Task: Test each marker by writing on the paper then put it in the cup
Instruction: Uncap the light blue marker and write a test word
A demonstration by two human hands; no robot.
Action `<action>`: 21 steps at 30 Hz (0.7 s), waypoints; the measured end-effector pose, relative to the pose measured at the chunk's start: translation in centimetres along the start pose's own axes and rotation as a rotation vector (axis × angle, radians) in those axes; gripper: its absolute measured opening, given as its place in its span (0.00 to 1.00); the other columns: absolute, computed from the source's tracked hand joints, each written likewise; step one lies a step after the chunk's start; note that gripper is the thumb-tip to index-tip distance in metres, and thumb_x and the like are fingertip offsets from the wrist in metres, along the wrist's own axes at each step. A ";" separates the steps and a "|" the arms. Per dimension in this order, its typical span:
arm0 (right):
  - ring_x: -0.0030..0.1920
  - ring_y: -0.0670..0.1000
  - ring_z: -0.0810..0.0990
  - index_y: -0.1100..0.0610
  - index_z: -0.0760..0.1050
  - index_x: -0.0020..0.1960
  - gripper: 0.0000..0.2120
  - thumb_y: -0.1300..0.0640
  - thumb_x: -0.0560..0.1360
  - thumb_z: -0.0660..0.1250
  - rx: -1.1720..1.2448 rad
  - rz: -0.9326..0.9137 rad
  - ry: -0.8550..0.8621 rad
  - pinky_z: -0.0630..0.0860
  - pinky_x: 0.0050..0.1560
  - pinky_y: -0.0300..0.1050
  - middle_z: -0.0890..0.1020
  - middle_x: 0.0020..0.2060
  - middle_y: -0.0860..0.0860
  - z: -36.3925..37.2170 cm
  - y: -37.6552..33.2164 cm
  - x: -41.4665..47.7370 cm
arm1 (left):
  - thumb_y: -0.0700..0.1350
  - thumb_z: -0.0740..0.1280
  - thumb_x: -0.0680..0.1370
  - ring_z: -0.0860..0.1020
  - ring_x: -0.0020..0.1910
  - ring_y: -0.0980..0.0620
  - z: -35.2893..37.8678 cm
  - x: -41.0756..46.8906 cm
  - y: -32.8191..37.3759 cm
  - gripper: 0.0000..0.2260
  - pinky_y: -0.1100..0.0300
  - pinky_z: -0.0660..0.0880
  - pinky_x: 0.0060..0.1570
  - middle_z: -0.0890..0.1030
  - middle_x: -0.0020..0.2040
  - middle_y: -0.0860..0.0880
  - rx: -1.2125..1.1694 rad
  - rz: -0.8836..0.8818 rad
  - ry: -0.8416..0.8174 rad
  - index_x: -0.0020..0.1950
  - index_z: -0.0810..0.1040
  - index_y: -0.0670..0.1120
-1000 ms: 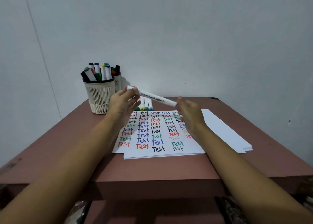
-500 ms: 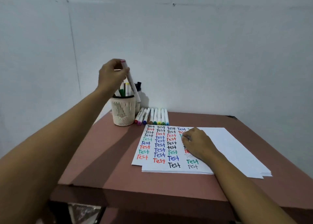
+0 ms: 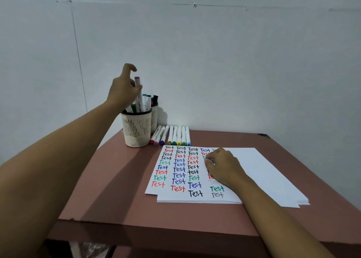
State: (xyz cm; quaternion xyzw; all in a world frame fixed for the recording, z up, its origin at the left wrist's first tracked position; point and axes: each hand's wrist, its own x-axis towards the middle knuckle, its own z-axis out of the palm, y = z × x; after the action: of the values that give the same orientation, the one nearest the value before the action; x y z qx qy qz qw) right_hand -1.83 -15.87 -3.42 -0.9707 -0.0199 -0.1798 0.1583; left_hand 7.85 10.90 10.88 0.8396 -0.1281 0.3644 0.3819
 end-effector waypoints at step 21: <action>0.61 0.55 0.69 0.55 0.68 0.64 0.16 0.50 0.81 0.52 -0.232 -0.016 -0.149 0.68 0.59 0.50 0.72 0.62 0.53 -0.3 -1.0 0.4 | 0.46 0.60 0.79 0.75 0.57 0.50 8.9 -11.0 0.4 0.12 0.55 0.70 0.59 0.77 0.60 0.47 0.199 0.257 -0.494 0.59 0.79 0.45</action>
State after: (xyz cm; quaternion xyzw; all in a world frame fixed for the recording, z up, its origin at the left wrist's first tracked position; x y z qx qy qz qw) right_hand -1.70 -15.00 -2.72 -0.9930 -0.0183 -0.1094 0.0414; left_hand 4.52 3.36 -0.62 0.9131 -0.2860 0.2052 0.2059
